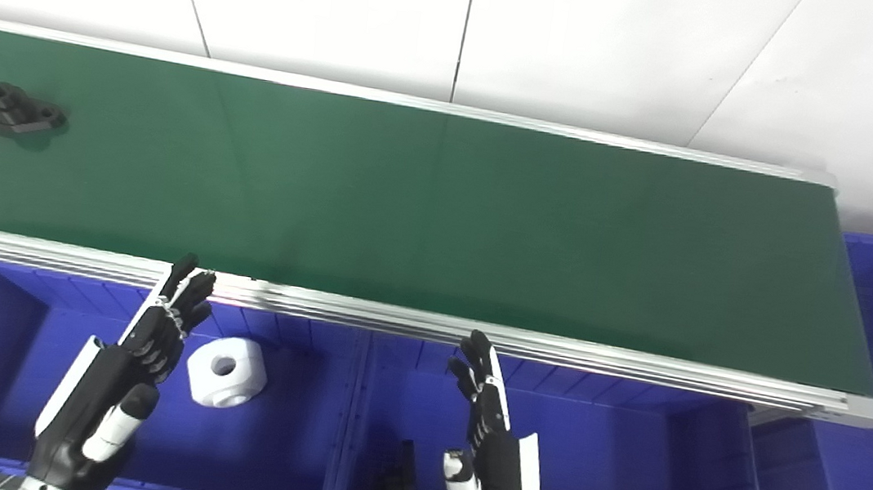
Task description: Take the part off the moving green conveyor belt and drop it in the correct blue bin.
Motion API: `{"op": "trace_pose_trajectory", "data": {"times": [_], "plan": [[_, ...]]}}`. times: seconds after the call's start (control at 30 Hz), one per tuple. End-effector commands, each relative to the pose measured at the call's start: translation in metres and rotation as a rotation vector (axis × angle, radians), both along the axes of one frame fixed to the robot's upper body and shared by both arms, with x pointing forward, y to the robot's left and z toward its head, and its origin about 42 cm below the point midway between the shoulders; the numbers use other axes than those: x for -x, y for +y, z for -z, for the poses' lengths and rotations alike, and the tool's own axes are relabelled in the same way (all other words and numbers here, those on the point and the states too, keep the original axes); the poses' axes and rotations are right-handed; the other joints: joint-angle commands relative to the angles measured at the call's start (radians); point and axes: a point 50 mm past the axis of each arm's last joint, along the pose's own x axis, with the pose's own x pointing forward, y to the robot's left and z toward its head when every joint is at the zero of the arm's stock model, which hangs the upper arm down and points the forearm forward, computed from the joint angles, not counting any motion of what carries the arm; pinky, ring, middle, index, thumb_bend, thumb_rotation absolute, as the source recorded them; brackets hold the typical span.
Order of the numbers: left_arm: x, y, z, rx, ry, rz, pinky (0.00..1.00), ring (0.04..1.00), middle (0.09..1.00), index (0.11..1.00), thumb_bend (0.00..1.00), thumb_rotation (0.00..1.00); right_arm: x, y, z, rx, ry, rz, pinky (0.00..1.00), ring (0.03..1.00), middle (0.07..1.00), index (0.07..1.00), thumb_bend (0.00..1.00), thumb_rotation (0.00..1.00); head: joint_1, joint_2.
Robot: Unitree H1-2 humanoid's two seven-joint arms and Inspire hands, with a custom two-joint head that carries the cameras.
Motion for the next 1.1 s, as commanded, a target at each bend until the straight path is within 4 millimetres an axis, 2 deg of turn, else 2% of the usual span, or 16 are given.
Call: {"op": "trace_pose_trajectory", "data": {"times": [0.0,0.13,0.33,0.73,0.83,1.07], "plan": [[0.0006,0.0008,-0.0079,0.006,-0.047,0.007,0.99,0.997,0.980,1.000,0.87,0.85,-0.0022,0.0041,-0.0079,-0.016,-0.044,-0.005,0.93,0.896,0.938,0.965,0.94,1.00,0.002,0.001],[0.0000,0.0010,-0.0047,0.014,-0.071,0.011,0.96,0.986,0.978,1.000,0.81,0.83,-0.0019,0.0043,-0.0074,-0.018,-0.043,-0.003,0.93,0.894,0.937,0.963,0.94,1.00,0.005,0.000],[0.0000,-0.0004,-0.0025,0.007,-0.087,0.005,0.93,0.970,0.971,1.000,0.81,0.84,-0.0023,0.0050,-0.0075,-0.012,-0.040,-0.007,0.92,0.893,0.937,0.965,0.94,1.00,0.004,-0.001],[-0.0007,-0.0005,-0.0033,-0.001,-0.085,0.015,0.95,0.981,0.979,1.000,0.78,0.84,-0.0032,0.0064,-0.0061,-0.017,-0.035,-0.001,0.92,0.885,0.929,0.961,0.92,1.00,0.000,-0.005],[-0.0005,-0.0003,-0.0043,-0.009,-0.067,0.020,0.95,0.985,0.983,1.000,0.81,0.85,-0.0030,0.0069,-0.0057,-0.013,-0.036,0.000,0.92,0.884,0.928,0.958,0.92,1.00,-0.003,-0.007],[-0.0002,0.0003,-0.0045,-0.012,-0.067,0.017,0.95,0.985,0.981,1.000,0.81,0.85,-0.0035,0.0072,-0.0048,-0.017,-0.037,-0.003,0.92,0.885,0.928,0.957,0.91,1.00,-0.007,-0.002]]}}
